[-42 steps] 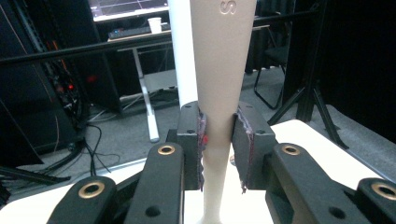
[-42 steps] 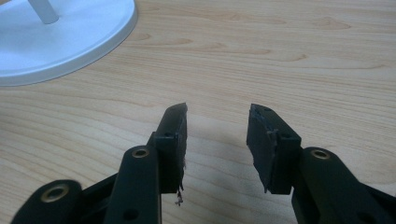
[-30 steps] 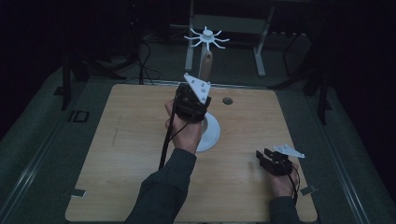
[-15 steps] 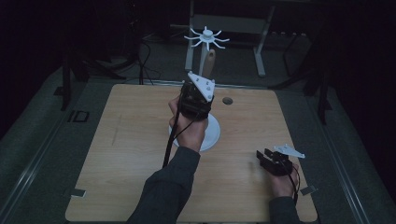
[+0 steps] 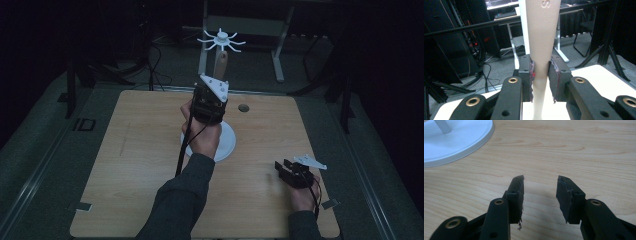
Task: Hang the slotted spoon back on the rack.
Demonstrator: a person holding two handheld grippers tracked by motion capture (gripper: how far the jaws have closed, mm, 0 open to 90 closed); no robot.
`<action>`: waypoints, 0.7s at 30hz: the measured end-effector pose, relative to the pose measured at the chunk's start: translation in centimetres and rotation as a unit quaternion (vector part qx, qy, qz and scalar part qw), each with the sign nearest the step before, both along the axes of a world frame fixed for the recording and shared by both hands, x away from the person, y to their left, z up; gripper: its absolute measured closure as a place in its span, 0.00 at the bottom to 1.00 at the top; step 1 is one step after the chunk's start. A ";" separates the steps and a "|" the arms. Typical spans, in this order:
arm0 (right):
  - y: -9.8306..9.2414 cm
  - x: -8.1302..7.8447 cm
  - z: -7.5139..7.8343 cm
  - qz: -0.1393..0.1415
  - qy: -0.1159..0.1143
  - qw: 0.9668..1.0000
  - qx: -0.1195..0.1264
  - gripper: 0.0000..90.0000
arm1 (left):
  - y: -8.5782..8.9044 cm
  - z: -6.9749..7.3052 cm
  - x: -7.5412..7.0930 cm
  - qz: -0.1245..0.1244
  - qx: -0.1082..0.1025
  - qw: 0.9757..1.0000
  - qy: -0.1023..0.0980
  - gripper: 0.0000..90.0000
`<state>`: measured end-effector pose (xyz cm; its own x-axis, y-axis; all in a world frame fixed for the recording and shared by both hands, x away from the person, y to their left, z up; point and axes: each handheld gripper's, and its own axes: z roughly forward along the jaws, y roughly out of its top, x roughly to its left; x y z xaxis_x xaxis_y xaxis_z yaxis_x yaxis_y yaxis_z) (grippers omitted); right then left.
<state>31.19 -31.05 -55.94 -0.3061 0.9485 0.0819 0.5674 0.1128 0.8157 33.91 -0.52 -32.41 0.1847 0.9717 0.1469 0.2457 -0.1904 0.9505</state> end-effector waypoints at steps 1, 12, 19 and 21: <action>0.0 0.0 0.0 -0.001 0.001 1.000 0.001 0.64 | 0.0 0.0 0.1 0.000 -0.002 1.000 0.000 0.82; -0.1 0.0 0.0 -0.002 0.002 1.000 0.003 0.63 | 0.1 -0.2 1.5 0.004 0.003 1.000 0.013 0.82; -0.1 0.0 0.0 -0.003 0.002 1.000 0.003 0.63 | 0.1 -0.1 2.0 0.003 0.000 1.000 0.021 0.82; -0.2 0.0 0.0 -0.004 0.003 1.000 0.004 0.63 | 0.0 -0.1 2.1 0.000 0.003 1.000 0.023 0.82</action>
<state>31.18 -31.21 -55.97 -0.2981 0.9502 0.0909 0.5731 0.1020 0.8131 36.01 -0.47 -32.51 0.1923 0.9707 0.1440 0.2896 -0.1964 0.9368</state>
